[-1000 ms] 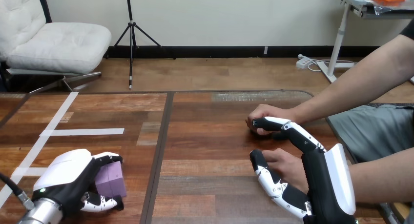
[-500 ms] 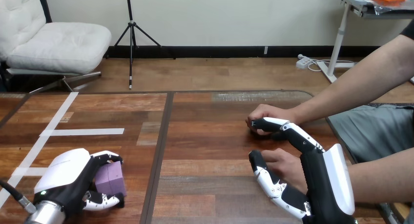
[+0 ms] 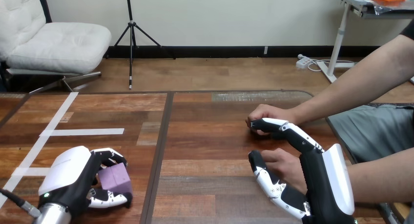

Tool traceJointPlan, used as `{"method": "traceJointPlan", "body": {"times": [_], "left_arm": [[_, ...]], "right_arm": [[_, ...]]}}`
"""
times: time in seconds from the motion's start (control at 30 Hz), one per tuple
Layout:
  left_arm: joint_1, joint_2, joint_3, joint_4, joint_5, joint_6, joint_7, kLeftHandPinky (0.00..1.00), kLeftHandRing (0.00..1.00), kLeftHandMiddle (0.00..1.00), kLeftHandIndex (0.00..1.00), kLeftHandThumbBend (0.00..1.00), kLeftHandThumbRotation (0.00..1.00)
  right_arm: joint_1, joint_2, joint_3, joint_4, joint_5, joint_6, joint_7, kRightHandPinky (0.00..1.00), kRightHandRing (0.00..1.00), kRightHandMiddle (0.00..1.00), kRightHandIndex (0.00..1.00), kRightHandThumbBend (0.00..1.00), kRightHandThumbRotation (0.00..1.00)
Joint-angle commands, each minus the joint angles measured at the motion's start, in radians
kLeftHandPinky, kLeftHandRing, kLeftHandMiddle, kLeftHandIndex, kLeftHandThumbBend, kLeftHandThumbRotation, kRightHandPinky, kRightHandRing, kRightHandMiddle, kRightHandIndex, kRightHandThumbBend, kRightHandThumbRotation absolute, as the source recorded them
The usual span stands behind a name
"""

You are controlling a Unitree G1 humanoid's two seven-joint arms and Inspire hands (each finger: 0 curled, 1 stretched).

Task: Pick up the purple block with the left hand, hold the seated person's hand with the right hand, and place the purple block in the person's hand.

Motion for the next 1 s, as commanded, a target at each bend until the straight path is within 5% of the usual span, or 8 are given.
{"method": "traceJointPlan", "body": {"times": [0.0, 0.5, 0.97], "left_arm": [[-0.061, -0.017, 0.013, 0.012, -0.018, -0.025, 0.050, 0.42, 0.44, 0.49, 0.50, 0.70, 0.00], [-0.056, -0.048, 0.020, 0.005, -0.044, 0.011, 0.068, 0.38, 0.41, 0.46, 0.47, 0.70, 0.00], [-0.060, -0.068, 0.009, 0.040, -0.052, -0.017, 0.107, 0.37, 0.41, 0.46, 0.47, 0.71, 0.00]], "right_arm": [[-0.035, -0.010, -0.014, -0.045, -0.002, -0.010, -0.010, 0.68, 0.72, 0.71, 0.68, 0.31, 0.32], [-0.038, -0.007, -0.013, -0.039, -0.003, -0.014, -0.015, 0.70, 0.72, 0.71, 0.69, 0.32, 0.31], [-0.035, -0.004, -0.013, -0.044, -0.009, -0.008, -0.015, 0.70, 0.72, 0.71, 0.69, 0.32, 0.31]]}}
